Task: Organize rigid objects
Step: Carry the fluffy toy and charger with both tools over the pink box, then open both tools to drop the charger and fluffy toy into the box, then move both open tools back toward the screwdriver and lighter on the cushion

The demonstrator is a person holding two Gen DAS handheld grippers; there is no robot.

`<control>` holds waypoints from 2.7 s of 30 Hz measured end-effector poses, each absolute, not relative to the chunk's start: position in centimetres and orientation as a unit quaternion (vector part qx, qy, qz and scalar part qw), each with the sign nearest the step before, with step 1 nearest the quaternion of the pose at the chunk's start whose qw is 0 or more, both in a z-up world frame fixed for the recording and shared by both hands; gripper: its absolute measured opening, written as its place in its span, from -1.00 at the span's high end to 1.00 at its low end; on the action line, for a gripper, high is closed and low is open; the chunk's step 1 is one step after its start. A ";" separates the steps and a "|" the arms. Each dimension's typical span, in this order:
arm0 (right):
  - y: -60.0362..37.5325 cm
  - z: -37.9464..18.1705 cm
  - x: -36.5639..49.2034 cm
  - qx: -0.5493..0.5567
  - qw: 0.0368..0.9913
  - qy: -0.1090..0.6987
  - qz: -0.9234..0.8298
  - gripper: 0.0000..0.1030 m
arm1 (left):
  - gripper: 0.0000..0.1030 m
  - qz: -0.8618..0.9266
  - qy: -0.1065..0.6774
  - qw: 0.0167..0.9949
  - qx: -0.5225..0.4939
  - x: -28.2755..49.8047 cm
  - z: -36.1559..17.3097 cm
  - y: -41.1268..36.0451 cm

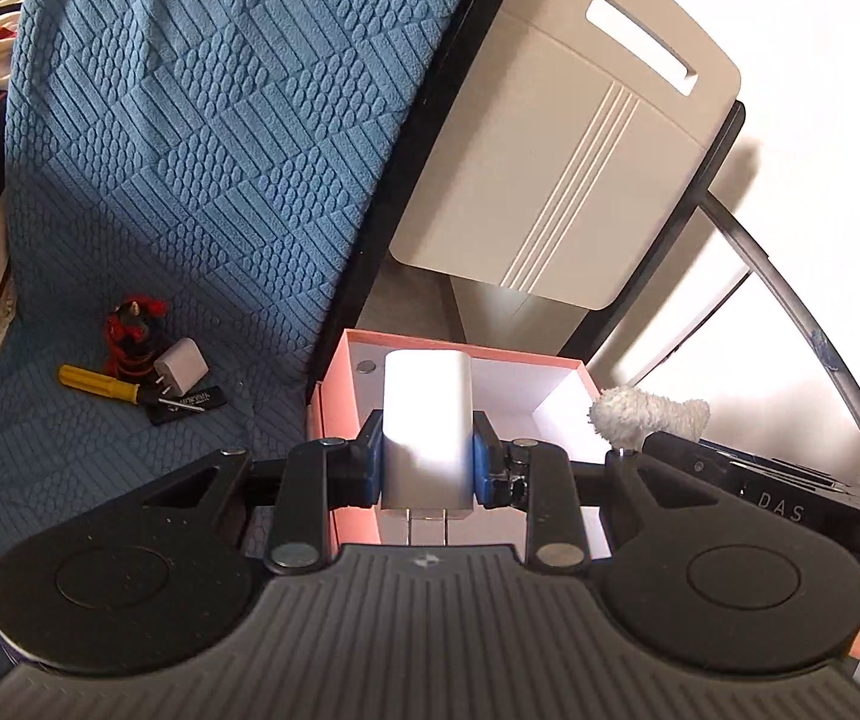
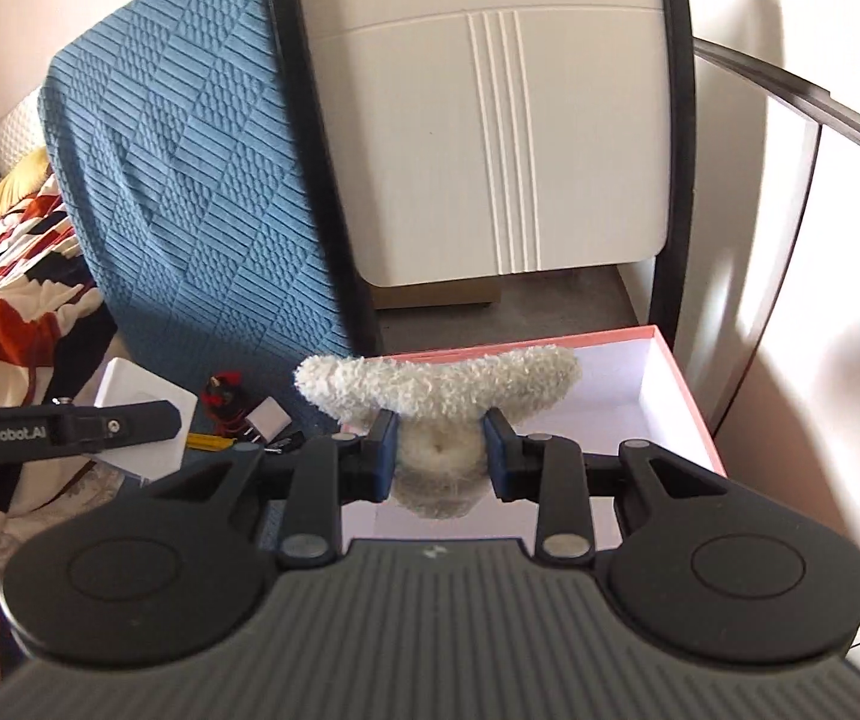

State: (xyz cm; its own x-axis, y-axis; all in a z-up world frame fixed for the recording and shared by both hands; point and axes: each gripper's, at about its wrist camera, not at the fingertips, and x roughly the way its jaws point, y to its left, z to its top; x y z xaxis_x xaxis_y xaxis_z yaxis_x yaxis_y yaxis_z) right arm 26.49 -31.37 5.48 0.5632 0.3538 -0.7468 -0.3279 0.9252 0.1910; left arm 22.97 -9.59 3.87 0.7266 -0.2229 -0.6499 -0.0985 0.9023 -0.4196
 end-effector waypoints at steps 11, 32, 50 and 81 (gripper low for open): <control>-35.0 -2.3 26.6 0.027 0.849 0.503 0.157 0.35 | 0.38 -0.049 0.414 0.881 -0.223 24.9 -2.5 -13.7; -37.2 -10.3 25.9 0.033 0.802 0.580 0.137 0.33 | 0.35 -0.062 0.461 0.860 -0.209 26.4 -7.9 -17.4; -36.2 -3.3 25.6 0.049 0.844 0.518 0.127 0.30 | 0.05 -0.052 0.377 0.902 -0.203 22.5 -0.4 -13.4; -23.3 2.2 17.4 0.010 0.874 0.427 0.234 0.30 | 0.05 -0.015 0.279 0.946 -0.164 13.1 1.5 -2.8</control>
